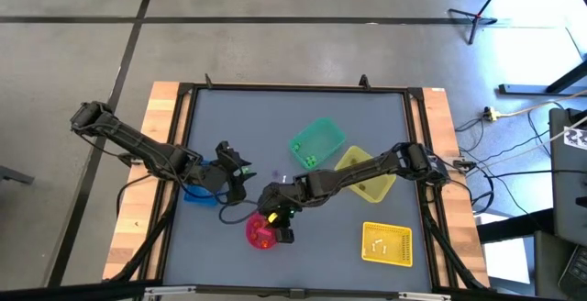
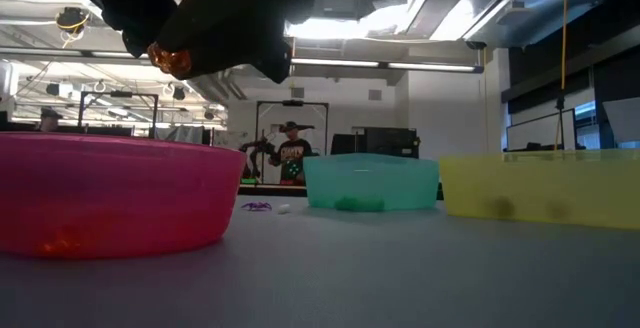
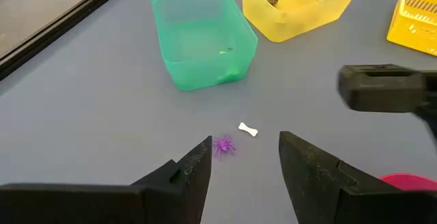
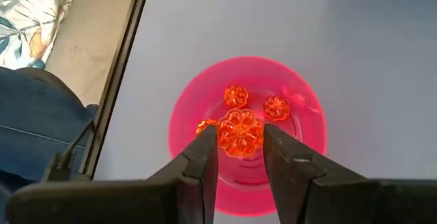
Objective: Sort Halloween decoration
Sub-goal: Put the orange pumpkin toy into the pink bowl, then put the white bone toy into the yellow bin
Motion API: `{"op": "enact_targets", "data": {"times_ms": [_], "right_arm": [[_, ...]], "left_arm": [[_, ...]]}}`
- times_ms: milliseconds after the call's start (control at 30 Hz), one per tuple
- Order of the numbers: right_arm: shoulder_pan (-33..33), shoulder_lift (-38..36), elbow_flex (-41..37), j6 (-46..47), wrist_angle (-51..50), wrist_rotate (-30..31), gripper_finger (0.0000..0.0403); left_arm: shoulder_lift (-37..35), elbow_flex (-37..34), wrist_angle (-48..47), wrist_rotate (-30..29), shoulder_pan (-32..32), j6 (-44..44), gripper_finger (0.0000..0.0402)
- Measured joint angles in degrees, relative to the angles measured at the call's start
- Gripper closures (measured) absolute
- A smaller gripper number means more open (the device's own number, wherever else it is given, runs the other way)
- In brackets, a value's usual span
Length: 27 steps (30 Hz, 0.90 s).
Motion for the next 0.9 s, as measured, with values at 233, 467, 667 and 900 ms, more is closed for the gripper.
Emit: {"op": "enact_targets", "data": {"times_ms": [233,467,667,900], "right_arm": [[-0.09,0.19,-0.02,0.00,-0.14,0.29,0.0301],[-0.09,0.21,-0.02,-0.02,0.43,0.79,0.0301],[-0.07,0.21,-0.02,0.04,0.45,2.86,0.0292],[-0.09,0.21,-0.02,0.08,0.42,3.84,0.0208]], "left_arm": [[0.00,0.00,0.00,0.00,0.00,0.00,0.0247],[0.00,0.00,0.00,0.00,0.00,0.05,0.0247],[0.00,0.00,0.00,-0.01,0.00,0.07,0.0247],[0.00,0.00,-0.01,-0.02,0.00,1.90,0.0247]]}}
